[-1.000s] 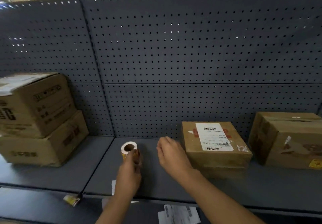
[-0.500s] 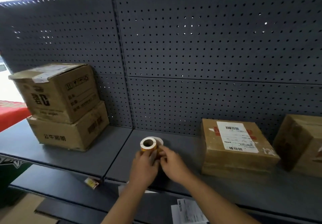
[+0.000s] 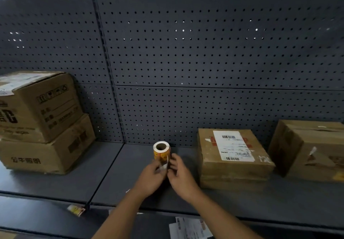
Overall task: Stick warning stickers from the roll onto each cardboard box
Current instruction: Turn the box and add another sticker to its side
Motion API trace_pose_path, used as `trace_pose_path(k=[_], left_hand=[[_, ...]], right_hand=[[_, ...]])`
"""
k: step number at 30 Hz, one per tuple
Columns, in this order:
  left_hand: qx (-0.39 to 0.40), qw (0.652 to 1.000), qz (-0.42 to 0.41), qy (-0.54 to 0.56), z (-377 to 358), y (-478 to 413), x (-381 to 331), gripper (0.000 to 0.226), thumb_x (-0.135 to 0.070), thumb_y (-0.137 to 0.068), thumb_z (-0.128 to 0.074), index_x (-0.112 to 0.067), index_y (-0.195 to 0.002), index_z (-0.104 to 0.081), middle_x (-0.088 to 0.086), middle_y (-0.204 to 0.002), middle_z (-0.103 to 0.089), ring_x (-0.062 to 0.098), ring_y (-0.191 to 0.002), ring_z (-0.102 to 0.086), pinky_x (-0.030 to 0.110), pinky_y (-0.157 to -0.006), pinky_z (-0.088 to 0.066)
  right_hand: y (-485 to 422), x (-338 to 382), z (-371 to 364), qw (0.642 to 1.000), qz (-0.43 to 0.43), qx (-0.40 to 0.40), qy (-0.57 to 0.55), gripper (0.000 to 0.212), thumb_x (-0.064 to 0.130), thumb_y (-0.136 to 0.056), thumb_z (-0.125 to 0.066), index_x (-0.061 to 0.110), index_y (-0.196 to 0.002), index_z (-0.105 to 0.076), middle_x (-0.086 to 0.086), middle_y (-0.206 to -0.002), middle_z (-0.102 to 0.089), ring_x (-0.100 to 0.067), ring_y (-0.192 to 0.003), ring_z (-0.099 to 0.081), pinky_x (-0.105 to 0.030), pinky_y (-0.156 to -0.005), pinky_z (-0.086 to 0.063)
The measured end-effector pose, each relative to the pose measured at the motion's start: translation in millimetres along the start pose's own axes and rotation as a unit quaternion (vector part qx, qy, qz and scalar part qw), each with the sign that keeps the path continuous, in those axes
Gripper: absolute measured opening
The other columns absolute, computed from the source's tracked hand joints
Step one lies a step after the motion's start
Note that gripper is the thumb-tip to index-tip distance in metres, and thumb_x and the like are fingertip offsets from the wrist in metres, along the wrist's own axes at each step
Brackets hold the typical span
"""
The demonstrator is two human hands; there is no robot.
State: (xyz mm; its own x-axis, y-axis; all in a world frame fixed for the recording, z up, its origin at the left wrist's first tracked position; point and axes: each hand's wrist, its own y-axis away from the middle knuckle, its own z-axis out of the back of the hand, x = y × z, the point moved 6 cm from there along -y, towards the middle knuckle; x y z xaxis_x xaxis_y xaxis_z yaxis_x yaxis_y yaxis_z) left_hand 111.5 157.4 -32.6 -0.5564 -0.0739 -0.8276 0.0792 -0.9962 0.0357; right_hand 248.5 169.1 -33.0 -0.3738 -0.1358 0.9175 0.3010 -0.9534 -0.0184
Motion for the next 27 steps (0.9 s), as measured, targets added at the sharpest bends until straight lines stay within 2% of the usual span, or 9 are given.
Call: trace_pose_path(k=[2,5,9,11,13,17,20,24,27], left_hand=[[-0.03,0.999,0.02,0.008,-1.3,1.5,0.8,0.011,-0.03,-0.102,-0.057,-0.021,-0.102,-0.063,0.001,-0.093,-0.07,0.013,-0.083,-0.064,0.038,-0.078,-0.054],[-0.084,0.995,0.054,0.01,2.0,5.7,-0.2,0.017,-0.032,-0.098,-0.061,-0.027,-0.115,-0.061,-0.007,-0.108,-0.069,0.016,-0.102,-0.066,0.038,-0.091,-0.055],[-0.113,0.993,0.03,0.033,3.8,3.2,-11.9,0.016,-0.038,-0.094,-0.067,-0.041,-0.109,-0.064,-0.014,-0.105,-0.073,0.011,-0.1,-0.07,0.039,-0.091,-0.059],[-0.128,0.989,0.024,0.069,7.1,2.4,-12.8,0.014,-0.029,-0.097,-0.069,-0.034,-0.11,-0.069,-0.012,-0.098,-0.075,0.007,-0.093,-0.071,0.028,-0.082,-0.06],[-0.136,0.983,0.021,0.122,10.1,7.1,-12.6,0.015,-0.012,-0.098,-0.068,-0.026,-0.105,-0.07,-0.011,-0.092,-0.075,0.003,-0.089,-0.071,0.012,-0.072,-0.054],[-0.15,0.966,0.042,0.205,12.3,16.0,3.7,0.023,0.0,-0.094,-0.072,-0.021,-0.103,-0.072,0.002,-0.088,-0.08,0.013,-0.089,-0.076,0.028,-0.083,-0.06],[-0.138,0.953,0.039,0.267,10.2,17.5,8.4,0.024,0.002,-0.092,-0.072,-0.017,-0.107,-0.072,0.003,-0.09,-0.082,0.012,-0.089,-0.077,0.02,-0.076,-0.058],[-0.1,0.95,0.036,0.292,8.0,14.5,4.2,0.026,0.001,-0.093,-0.071,-0.017,-0.112,-0.072,0.003,-0.097,-0.082,0.014,-0.099,-0.077,0.025,-0.088,-0.057],[-0.073,0.955,0.02,0.285,9.7,15.3,0.8,0.028,0.001,-0.095,-0.069,-0.016,-0.118,-0.07,0.005,-0.101,-0.081,0.014,-0.103,-0.076,0.027,-0.094,-0.056]], right_hand=[[-2.7,-4.0,7.9,1.0,0.01,-0.017,0.001,0.062,0.009,-0.104,-0.056,0.018,-0.159,-0.031,0.005,-0.144,-0.057,-0.006,-0.133,-0.053,-0.029,-0.117,-0.042],[-4.4,-3.9,9.3,0.999,0.029,-0.017,0.008,0.055,0.004,-0.103,-0.055,0.02,-0.154,-0.039,0.012,-0.132,-0.06,0.002,-0.123,-0.055,-0.013,-0.105,-0.044],[-7.2,-1.9,-3.4,0.998,0.059,0.011,-0.003,0.06,-0.005,-0.1,-0.053,0.02,-0.153,-0.042,0.009,-0.139,-0.063,0.005,-0.13,-0.056,-0.019,-0.115,-0.042],[-10.4,-1.4,-5.8,0.998,0.061,0.005,-0.006,0.055,-0.004,-0.101,-0.053,0.021,-0.15,-0.046,0.016,-0.129,-0.065,0.012,-0.122,-0.058,-0.014,-0.109,-0.043],[-15.1,-2.0,-3.6,0.998,0.057,-0.015,-0.014,0.052,-0.001,-0.101,-0.054,0.023,-0.147,-0.048,0.016,-0.12,-0.068,0.007,-0.115,-0.062,-0.021,-0.108,-0.048],[-19.6,-2.1,0.3,0.997,0.064,-0.042,-0.03,0.046,0.004,-0.098,-0.064,0.037,-0.128,-0.053,0.009,-0.11,-0.07,0.001,-0.105,-0.065,-0.026,-0.099,-0.053],[-18.5,-1.8,-3.6,0.995,0.077,-0.039,-0.049,0.044,0.013,-0.094,-0.073,0.046,-0.117,-0.055,0.008,-0.104,-0.07,0.0,-0.102,-0.066,-0.026,-0.096,-0.055],[-21.2,-2.6,3.0,0.993,0.089,-0.059,-0.053,0.044,0.012,-0.092,-0.074,0.046,-0.116,-0.058,0.007,-0.1,-0.071,-0.004,-0.1,-0.067,-0.029,-0.094,-0.057],[-21.2,0.1,4.2,0.993,0.093,-0.055,-0.048,0.04,0.011,-0.092,-0.075,0.034,-0.122,-0.061,0.005,-0.102,-0.072,-0.005,-0.1,-0.068,-0.028,-0.093,-0.057]])
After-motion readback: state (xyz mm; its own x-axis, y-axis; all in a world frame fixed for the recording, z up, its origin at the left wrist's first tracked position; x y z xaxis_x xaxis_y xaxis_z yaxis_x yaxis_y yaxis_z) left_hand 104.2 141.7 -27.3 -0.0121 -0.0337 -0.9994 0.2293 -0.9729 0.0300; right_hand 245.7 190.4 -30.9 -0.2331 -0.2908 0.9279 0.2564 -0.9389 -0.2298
